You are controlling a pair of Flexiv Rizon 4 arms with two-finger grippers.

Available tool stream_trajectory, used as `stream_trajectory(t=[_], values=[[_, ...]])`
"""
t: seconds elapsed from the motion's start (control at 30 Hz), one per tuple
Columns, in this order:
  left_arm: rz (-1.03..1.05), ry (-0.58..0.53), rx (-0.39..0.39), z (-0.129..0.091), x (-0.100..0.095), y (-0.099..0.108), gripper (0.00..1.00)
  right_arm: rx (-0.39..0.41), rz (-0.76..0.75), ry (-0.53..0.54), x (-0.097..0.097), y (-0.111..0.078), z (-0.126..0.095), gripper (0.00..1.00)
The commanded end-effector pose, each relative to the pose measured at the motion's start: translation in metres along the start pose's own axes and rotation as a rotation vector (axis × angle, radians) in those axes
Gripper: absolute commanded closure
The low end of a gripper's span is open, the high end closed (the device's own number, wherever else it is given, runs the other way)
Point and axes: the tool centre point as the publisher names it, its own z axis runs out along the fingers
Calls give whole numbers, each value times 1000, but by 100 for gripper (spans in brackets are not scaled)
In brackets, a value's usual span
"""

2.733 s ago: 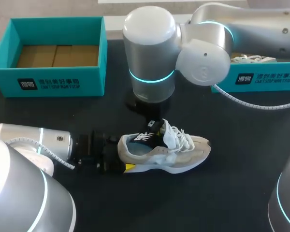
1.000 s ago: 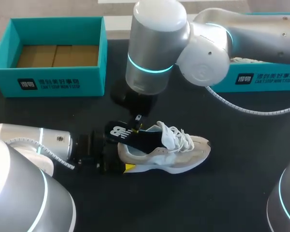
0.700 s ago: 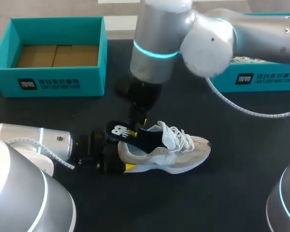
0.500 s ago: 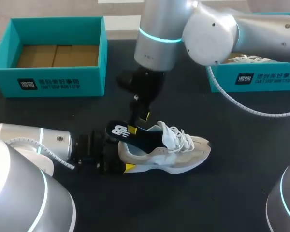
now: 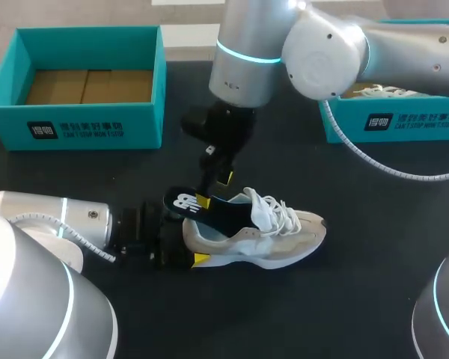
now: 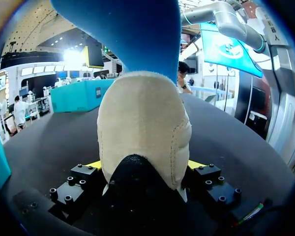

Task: Take the shoe out of the shoebox, open the shoe tongue, remove and reinsert the insole, then place the shoe into the shoebox

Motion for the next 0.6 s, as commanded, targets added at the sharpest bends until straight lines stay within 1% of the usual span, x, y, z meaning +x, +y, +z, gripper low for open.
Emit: stream_trajectory(t=[0.03, 0.13, 0.17, 0.23, 0.27, 0.3, 0.37, 0.4, 0.43, 0.5, 0.53, 0.57, 0.6], values=[[-1, -3, -2, 1, 1, 1, 100, -1, 0, -1, 0, 0, 1, 0], [-1, -3, -2, 1, 1, 1, 100, -1, 0, -1, 0, 0, 1, 0], [-1, -3, -2, 1, 1, 1, 100, -37, -15, 11, 1, -2, 1, 0], [-1, -3, -2, 1, 1, 1, 100, -68, -51, 61, 1, -3, 2, 0], [-1, -3, -2, 1, 1, 1, 100, -91, -60, 60, 1, -2, 2, 0], [-1, -3, -2, 1, 1, 1, 100, -122, -82, 90, 2, -2, 2, 0], [-1, -3, -2, 1, 1, 1, 100, -164, -105, 116, 2, 0, 2, 0], [-1, -3, -2, 1, 1, 1, 100, -161, -123, 150, 3, 1, 3, 0], [-1, -3, -2, 1, 1, 1, 100, -163, -131, 157, 4, 2, 4, 0], [-1, -3, -2, 1, 1, 1, 100, -217, -167, 208, 7, 3, 4, 0], [-1, -3, -2, 1, 1, 1, 100, -226, -172, 216, 8, 2, 4, 0], [-1, -3, -2, 1, 1, 1, 100, -227, -193, 258, 10, 3, 3, 0], [-1, -3, -2, 1, 1, 1, 100, -233, -202, 273, 12, 2, 4, 0]])
